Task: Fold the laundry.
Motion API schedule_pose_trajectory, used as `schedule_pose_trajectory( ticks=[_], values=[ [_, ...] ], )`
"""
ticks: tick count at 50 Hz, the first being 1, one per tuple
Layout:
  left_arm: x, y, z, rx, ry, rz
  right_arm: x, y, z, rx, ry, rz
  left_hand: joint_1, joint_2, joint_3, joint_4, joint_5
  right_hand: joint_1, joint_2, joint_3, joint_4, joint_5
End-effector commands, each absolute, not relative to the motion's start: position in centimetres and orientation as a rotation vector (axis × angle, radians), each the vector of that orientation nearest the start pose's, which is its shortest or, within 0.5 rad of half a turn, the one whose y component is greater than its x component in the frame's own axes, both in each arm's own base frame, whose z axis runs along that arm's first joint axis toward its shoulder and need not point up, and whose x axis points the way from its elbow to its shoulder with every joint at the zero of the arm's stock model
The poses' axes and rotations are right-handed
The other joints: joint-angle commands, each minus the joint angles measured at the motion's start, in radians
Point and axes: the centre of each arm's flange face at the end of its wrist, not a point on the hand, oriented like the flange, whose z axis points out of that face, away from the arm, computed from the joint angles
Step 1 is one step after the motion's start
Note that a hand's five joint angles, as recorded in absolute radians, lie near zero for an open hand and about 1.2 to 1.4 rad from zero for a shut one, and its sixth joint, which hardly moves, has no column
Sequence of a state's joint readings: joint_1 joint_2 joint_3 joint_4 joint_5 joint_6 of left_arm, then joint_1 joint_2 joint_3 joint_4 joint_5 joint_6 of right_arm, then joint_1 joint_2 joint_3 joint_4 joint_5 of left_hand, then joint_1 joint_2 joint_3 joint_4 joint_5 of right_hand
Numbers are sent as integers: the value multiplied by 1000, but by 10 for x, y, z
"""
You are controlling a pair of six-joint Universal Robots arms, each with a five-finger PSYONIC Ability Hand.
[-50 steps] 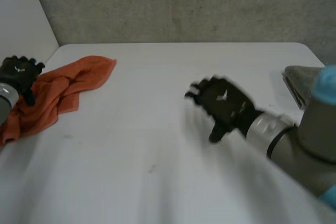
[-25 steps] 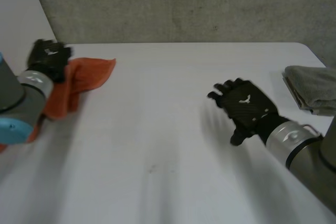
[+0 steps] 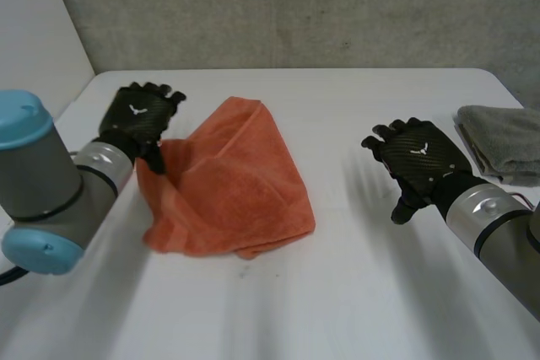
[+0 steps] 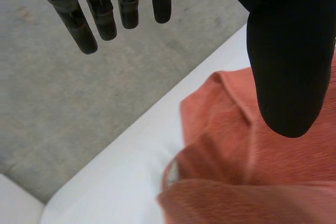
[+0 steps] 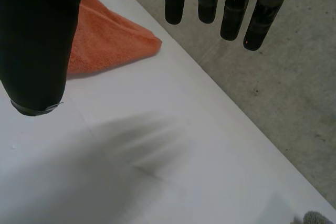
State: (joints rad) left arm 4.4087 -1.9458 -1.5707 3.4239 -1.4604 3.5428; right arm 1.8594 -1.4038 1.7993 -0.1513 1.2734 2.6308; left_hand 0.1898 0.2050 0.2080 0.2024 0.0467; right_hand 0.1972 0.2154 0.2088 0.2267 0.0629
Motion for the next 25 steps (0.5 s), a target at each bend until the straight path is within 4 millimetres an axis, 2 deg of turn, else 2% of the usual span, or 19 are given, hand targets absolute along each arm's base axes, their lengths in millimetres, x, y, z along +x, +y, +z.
schedule_pose_trajectory(
  ticks=[1, 4, 8, 12, 13, 17, 20, 23, 25],
  values=[
    [-236, -328, 211, 891, 2131, -2121, 241, -244, 198, -1196, 2088, -1844, -11, -27, -30, -24, -43, -23, -41, -34, -52, -63],
    [-231, -333, 197, 904, 2191, -2058, 243, -243, 196, -1209, 2072, -1828, -11, -27, -30, -24, -43, -23, -41, -34, -52, -63],
    [-234, -333, 180, 969, 2264, -1991, 256, -237, 193, -1246, 2005, -1781, -11, -27, -30, -24, -43, -23, -41, -34, -52, -63],
    [-232, -330, 170, 1005, 2315, -1923, 288, -235, 191, -1290, 1908, -1738, -9, -24, -27, -21, -40, -23, -41, -34, -52, -63],
    [-232, -329, 168, 1013, 2328, -1903, 302, -236, 188, -1286, 1886, -1714, -6, -21, -24, -18, -37, -23, -41, -34, -52, -63],
    [-230, -322, 162, 1039, 2351, -1849, 327, -242, 178, -1253, 1917, -1622, 15, 0, -3, 2, -17, -23, -41, -34, -52, -63],
    [-230, -320, 159, 1057, 2350, -1830, 338, -250, 172, -1263, 1944, -1590, 44, 29, 26, 32, 13, -23, -41, -34, -52, -63],
    [-231, -322, 153, 1089, 2331, -1810, 346, -257, 163, -1269, 1981, -1561, 167, 152, 149, 154, 135, -23, -41, -34, -52, -63],
    [-231, -325, 144, 1116, 2322, -1769, 348, -260, 163, -1264, 1995, -1577, 372, 356, 354, 359, 340, -23, -41, -34, -52, -63]
  ],
)
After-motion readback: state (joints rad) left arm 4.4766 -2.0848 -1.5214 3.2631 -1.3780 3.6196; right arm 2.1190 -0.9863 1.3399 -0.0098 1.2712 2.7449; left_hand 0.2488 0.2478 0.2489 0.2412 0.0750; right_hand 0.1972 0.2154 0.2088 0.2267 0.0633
